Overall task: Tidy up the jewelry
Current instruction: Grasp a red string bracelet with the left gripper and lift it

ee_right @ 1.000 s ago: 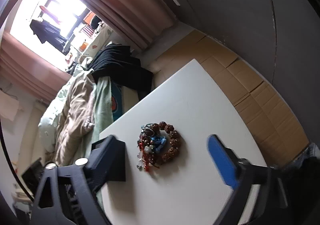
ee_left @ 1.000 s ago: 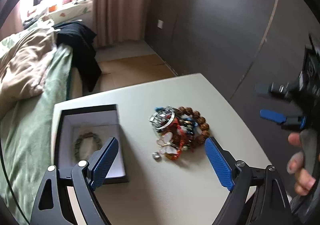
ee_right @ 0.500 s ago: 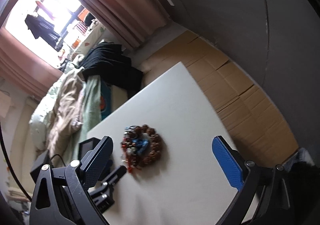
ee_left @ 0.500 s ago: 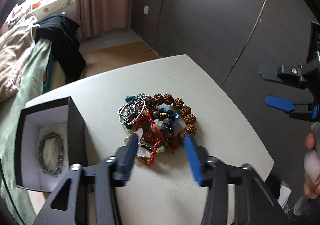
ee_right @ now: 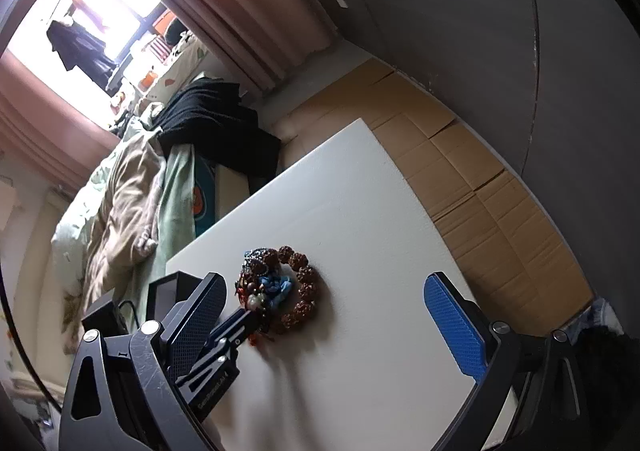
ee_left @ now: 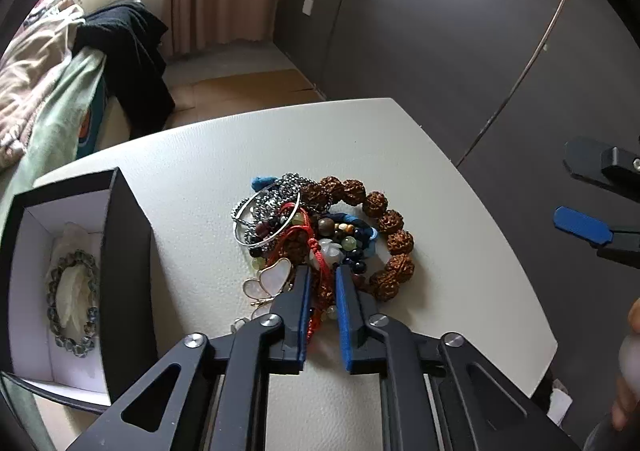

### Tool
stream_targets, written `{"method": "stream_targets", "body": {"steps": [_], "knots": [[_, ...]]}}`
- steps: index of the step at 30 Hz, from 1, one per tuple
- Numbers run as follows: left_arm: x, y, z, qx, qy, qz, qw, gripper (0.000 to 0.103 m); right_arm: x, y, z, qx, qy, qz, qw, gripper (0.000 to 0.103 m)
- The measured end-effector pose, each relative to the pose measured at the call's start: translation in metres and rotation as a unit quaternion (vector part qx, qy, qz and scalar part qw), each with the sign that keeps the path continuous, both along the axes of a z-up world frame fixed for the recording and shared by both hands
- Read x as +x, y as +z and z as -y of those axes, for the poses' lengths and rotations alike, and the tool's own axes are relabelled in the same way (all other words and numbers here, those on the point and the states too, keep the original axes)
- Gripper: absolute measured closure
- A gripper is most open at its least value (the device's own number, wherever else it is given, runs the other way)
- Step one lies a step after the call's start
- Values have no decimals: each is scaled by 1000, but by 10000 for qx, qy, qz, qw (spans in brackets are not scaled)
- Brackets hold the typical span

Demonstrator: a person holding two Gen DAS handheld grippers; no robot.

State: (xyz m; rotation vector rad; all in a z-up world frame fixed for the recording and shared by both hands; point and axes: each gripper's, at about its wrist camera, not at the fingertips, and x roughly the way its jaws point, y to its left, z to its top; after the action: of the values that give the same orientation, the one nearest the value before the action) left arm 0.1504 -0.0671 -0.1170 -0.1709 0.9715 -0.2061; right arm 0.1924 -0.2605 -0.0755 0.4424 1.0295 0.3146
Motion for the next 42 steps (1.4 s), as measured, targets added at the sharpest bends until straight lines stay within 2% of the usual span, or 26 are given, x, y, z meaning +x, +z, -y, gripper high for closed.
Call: {"method": "stream_targets", "body": {"steps": [2,13,15,17,21,25,28,32,37,38,39,42], "knots": [[2,-1,-1,-63,26,-78,9999,101,0,-1,-2,7,15,-19,10000,3],[-15,27,-19,-369,145,342,9986,102,-1,-8,-26,224,379,-28,9990,5],[-18,35,-25,-484,155,453,9977,102,-1,-9,-28,313,437,-30,9985,13],[-20,42,-31,-578,182,529,9968,102,2,-14,-32,398,492,-140,9979,25],[-24,51,-43,-793,249,607,9947,102,6,-24,-42,583,618,-305,9959,33],[-27,57,-55,-939,312,665,9929,102,9,-33,-57,781,787,-467,9927,47],[-29,59,-65,-1100,335,652,9912,102,10,-40,-69,711,868,-545,9922,49],[-28,56,-77,-1665,286,534,9842,102,13,-48,-83,676,951,-643,9911,56],[-23,40,-72,-1967,93,167,9803,102,14,-52,-90,627,916,-723,9912,56],[-23,38,-71,-1953,74,101,9807,102,14,-51,-90,566,901,-700,9919,56],[-21,35,-67,-1724,97,19,9850,102,13,-51,-88,501,871,-678,9926,56],[-18,21,-56,-802,214,-218,9963,102,14,-48,-82,409,767,-642,9941,56]]}}
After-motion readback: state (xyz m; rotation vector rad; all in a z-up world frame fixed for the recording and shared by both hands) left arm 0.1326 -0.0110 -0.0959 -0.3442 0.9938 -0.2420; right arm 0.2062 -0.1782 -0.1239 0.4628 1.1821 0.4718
